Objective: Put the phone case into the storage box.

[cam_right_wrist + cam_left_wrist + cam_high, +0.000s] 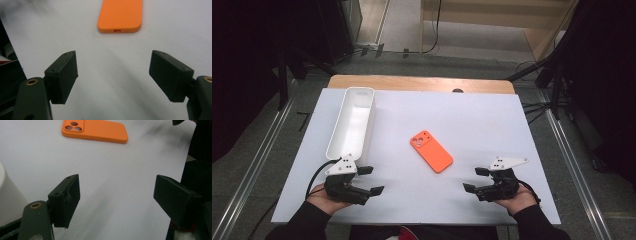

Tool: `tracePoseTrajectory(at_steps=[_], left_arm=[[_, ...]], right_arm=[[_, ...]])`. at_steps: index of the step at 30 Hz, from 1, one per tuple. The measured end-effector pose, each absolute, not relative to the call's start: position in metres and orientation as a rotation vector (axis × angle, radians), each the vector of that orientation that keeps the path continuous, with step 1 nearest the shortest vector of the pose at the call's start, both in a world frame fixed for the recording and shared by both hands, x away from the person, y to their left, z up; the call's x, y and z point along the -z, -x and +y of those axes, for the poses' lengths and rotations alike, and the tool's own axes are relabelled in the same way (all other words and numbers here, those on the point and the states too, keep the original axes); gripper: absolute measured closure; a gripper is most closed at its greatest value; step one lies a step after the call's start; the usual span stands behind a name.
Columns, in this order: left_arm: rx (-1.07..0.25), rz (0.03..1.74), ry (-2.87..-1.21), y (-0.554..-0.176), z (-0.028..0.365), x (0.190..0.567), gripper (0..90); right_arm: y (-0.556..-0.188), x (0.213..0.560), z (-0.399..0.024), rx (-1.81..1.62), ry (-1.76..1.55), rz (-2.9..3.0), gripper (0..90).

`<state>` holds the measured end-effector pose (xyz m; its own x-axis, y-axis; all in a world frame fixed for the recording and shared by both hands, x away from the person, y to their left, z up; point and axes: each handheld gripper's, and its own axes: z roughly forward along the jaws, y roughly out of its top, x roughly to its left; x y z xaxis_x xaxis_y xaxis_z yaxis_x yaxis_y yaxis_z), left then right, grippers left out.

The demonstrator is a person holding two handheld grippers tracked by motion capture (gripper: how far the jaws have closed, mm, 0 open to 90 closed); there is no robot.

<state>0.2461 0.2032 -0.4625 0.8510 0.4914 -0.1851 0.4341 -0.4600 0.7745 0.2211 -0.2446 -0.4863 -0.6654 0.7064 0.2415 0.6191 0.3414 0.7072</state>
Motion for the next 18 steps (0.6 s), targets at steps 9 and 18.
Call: tracePoseTrajectory(at_steps=[9,18], left_arm=[[-0.082,0.671,-2.113,-0.2461,0.2042,0.4618,21.6],[-0.090,0.662,-2.118,-0.2458,0.2039,0.4621,21.6]], right_arm=[[-0.2231,0.4863,-0.2428,-1.239,-1.226,2.483,21.9],[-0.2241,0.4864,-0.2423,-1.237,-1.232,2.482,22.0]])
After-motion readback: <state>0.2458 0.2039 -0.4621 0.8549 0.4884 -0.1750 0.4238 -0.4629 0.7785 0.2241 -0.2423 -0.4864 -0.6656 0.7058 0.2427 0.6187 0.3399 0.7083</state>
